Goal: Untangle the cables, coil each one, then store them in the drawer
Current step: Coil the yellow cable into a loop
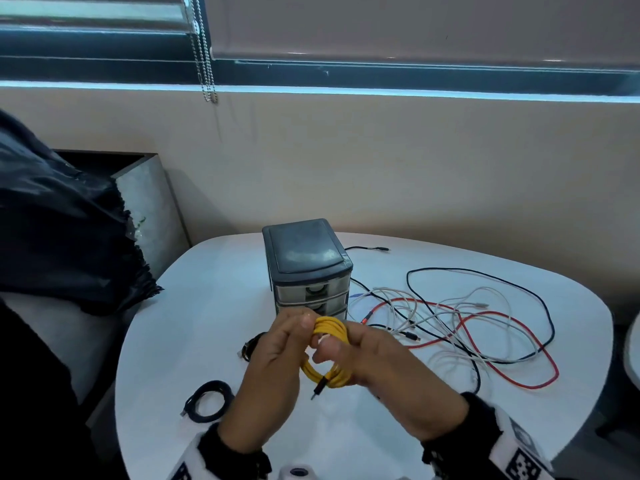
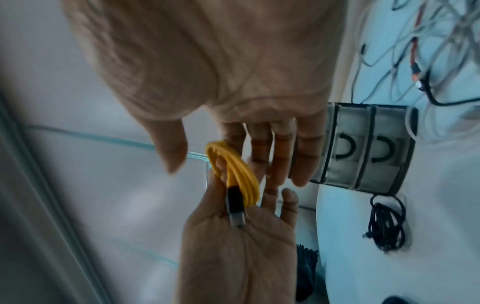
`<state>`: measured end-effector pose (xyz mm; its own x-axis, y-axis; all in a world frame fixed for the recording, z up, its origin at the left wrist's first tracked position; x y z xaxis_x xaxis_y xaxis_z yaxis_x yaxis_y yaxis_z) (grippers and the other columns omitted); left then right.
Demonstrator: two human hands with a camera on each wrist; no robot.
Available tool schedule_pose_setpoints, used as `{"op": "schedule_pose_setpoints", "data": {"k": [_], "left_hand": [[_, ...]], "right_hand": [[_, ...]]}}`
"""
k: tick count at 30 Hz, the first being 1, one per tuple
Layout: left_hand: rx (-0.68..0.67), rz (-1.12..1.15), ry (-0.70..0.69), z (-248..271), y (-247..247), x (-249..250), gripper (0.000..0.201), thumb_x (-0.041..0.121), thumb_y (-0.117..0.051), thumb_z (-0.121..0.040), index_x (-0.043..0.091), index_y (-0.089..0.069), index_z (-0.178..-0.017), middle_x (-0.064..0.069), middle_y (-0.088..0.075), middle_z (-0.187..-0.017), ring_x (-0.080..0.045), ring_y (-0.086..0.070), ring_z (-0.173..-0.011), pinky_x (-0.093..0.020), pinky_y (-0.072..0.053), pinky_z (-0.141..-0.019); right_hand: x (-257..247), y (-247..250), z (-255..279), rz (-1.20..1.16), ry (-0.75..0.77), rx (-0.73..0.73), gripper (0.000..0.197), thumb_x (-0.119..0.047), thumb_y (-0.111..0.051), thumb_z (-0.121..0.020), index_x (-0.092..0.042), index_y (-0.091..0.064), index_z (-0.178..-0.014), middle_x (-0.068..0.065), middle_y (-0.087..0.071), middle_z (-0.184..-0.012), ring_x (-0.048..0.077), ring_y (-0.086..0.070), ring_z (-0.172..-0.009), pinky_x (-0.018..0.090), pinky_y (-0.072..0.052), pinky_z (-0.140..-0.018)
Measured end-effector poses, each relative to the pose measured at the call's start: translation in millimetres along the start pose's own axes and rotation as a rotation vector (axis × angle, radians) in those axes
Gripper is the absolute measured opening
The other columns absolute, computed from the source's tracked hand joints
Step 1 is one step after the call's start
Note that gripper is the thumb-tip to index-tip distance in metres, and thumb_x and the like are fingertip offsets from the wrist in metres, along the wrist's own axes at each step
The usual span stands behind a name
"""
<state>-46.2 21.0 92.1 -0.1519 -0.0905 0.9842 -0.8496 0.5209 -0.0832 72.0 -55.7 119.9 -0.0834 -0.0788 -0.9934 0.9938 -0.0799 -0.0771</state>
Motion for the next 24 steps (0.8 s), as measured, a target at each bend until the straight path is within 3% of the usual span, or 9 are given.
{"op": "schedule_pose_setpoints", "data": {"k": [3,6,8,10,12,14,17,20,24], "left_hand": [[0.004,-0.049,-0.045,3,-6,-1,0.034,0.038,-0.047,-0.099,0.013,-0.067,-0.089,0.006,-0.059,-0.079,-0.002,-0.057,-0.077,-0.014,-0.044,-0.075],[-0.011,-0.081,-0.049,6,-3,-7,0.035,0.038,-0.043,-0.097,0.012,-0.066,-0.097,0.004,-0.064,-0.083,-0.001,-0.058,-0.079,-0.014,-0.045,-0.076],[-0.012,-0.108,-0.04,6,-2,-10,0.036,0.045,-0.044,-0.1,0.017,-0.066,-0.098,0.003,-0.065,-0.084,-0.003,-0.058,-0.08,-0.015,-0.046,-0.075],[-0.006,-0.144,-0.061,6,-2,-10,0.037,0.045,-0.041,-0.093,0.018,-0.066,-0.096,0.005,-0.063,-0.081,-0.003,-0.056,-0.078,-0.016,-0.046,-0.073],[0.011,-0.178,-0.107,3,-2,-7,0.039,0.044,-0.039,-0.093,0.014,-0.064,-0.093,0.005,-0.06,-0.078,-0.004,-0.055,-0.076,-0.016,-0.044,-0.072],[0.033,-0.203,-0.145,1,-1,-5,0.043,0.045,-0.038,-0.096,0.009,-0.062,-0.091,-0.002,-0.06,-0.082,-0.013,-0.055,-0.079,-0.022,-0.044,-0.073],[0.073,-0.222,-0.144,1,-4,-5,0.054,0.056,-0.038,-0.094,0.007,-0.059,-0.088,-0.009,-0.059,-0.081,-0.023,-0.053,-0.079,-0.03,-0.043,-0.071],[0.109,-0.228,-0.15,1,-7,-2,0.054,0.06,-0.037,-0.093,0.011,-0.057,-0.081,-0.009,-0.055,-0.075,-0.018,-0.048,-0.07,-0.03,-0.041,-0.067],[0.254,-0.186,-0.108,-3,8,-2,0.041,0.05,-0.035,-0.094,0.022,-0.05,-0.068,0.004,-0.048,-0.063,-0.013,-0.044,-0.062,-0.038,-0.037,-0.065]], "right_hand": [[2,-2,2,0.293,0.052,0.016,0.018,-0.039,-0.069,-0.084,-0.032,-0.056,-0.074,-0.009,-0.047,-0.071,0.009,-0.048,-0.073,0.03,-0.044,-0.075],[3,0,4,0.484,0.067,-0.049,0.008,-0.034,-0.056,-0.097,-0.037,-0.058,-0.09,-0.016,-0.061,-0.089,0.005,-0.056,-0.087,0.026,-0.048,-0.085],[0,2,6,0.672,0.065,-0.067,0.006,-0.036,-0.048,-0.101,-0.036,-0.054,-0.101,-0.015,-0.059,-0.101,0.004,-0.053,-0.095,0.023,-0.045,-0.085],[-3,2,7,0.785,0.073,-0.046,0.004,-0.04,-0.048,-0.1,-0.038,-0.051,-0.101,-0.016,-0.056,-0.101,0.002,-0.052,-0.093,0.023,-0.045,-0.086],[-4,4,5,0.798,0.096,0.024,0.013,-0.044,-0.058,-0.093,-0.037,-0.054,-0.102,-0.014,-0.061,-0.096,0.0,-0.055,-0.084,0.022,-0.047,-0.077],[-2,11,0,0.705,0.084,0.168,0.016,-0.036,-0.067,-0.086,-0.032,-0.053,-0.092,-0.005,-0.065,-0.08,0.002,-0.053,-0.063,0.026,-0.047,-0.063],[0,17,-6,0.588,0.06,0.283,0.019,-0.024,-0.07,-0.084,-0.03,-0.054,-0.094,0.002,-0.069,-0.075,0.012,-0.061,-0.06,0.035,-0.055,-0.063],[-1,12,-6,0.568,0.126,0.294,0.028,-0.018,-0.068,-0.086,-0.031,-0.051,-0.104,0.001,-0.067,-0.073,0.014,-0.061,-0.064,0.031,-0.054,-0.064],[-8,-1,4,0.471,0.191,0.12,0.05,-0.01,-0.066,-0.086,-0.037,-0.043,-0.122,-0.001,-0.059,-0.068,0.006,-0.05,-0.059,0.02,-0.045,-0.06]]}}
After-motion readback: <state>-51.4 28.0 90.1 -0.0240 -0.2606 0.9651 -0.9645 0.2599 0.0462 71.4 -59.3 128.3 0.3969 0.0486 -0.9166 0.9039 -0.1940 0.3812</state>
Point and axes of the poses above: each hand's wrist, its own z-axis away from the middle knuckle, its own y-axis out of the back of the hand, x = y × z, the point moved 3 cm from there along -z, towards the middle knuckle
